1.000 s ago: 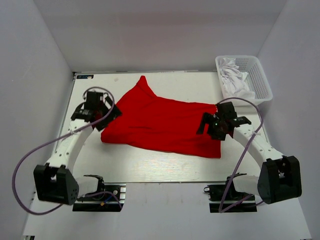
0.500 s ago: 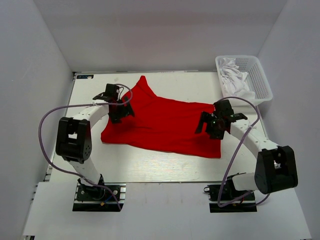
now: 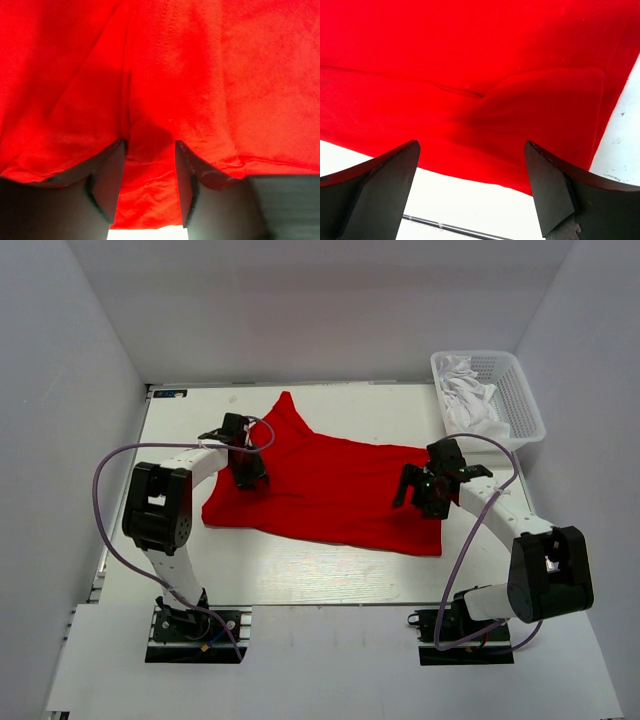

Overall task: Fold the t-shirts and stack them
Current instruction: Fold the flattened tshirt in 1/3 of the way

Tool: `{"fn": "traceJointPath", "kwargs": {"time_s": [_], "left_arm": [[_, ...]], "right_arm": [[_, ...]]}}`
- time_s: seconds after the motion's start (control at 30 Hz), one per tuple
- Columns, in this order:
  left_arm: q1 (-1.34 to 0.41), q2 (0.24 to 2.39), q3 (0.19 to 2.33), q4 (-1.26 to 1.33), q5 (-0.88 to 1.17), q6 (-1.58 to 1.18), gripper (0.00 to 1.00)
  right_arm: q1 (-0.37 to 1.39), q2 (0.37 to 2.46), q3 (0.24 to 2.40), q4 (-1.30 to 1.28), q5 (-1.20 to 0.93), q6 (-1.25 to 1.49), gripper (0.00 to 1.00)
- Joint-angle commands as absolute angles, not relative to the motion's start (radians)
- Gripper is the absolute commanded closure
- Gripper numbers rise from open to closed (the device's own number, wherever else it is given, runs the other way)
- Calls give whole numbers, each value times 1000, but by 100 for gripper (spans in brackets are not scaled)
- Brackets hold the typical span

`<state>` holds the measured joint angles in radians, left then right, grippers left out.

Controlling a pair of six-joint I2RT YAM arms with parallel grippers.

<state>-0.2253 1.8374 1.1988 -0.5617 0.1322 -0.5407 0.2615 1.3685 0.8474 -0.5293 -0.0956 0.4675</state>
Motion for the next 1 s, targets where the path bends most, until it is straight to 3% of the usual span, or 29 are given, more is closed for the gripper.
{"fn": "traceJointPath", "kwargs": {"time_s": [0.0,0.17,0.27,0.53,0.93,0.97], "left_arm": [[-236,1842,1215,-540,156,-541,53],[-256,1853,1233,-560,131,-552,77],[-256,1844,1244,-569,103,-561,100],[-265,1792,1258,-457,161,-561,100],[-311,1988,1532,-431,227,-561,100],[-311,2035,1564,-474,227,-561,81]], "right_arm": [[255,1378,879,-545,-71,459,10],[253,1371,874,-548,-51,462,10],[253,1368,874,-548,-52,462,10],[253,1364,862,-537,-52,465,10],[253,1359,867,-523,-35,474,10],[252,1359,870,-522,-34,476,10]]}}
